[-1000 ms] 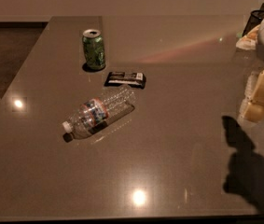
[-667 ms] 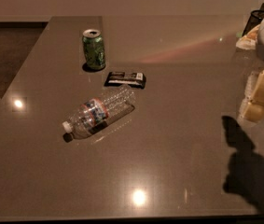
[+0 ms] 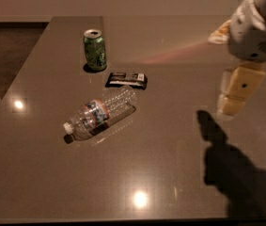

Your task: Place water bottle upright

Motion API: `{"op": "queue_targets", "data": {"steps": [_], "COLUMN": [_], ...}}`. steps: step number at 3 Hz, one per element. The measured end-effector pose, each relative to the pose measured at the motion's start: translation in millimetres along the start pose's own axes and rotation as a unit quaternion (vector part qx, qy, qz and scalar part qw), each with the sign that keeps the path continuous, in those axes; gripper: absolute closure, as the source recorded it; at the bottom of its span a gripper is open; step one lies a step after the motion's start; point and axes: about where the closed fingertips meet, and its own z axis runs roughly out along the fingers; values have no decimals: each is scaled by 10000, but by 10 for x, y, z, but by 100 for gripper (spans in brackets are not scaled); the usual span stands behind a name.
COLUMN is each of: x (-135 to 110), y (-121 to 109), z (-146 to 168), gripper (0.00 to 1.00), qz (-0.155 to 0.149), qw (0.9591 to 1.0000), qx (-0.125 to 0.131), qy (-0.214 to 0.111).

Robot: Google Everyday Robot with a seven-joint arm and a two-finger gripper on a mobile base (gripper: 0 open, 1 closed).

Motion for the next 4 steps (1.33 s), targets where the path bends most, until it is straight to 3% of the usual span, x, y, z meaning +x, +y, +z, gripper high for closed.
{"op": "queue_targets", "data": {"steps": [2, 3, 4], "x": [-630, -882, -1207], "y": [-167, -194, -218], "z": [379, 579, 861], "gripper": [0, 0, 0], "qz": [-869, -1250, -1750], "qw": [9952, 9898, 9803], "qx": [-249, -412, -634], "qy": [-374, -538, -664]}}
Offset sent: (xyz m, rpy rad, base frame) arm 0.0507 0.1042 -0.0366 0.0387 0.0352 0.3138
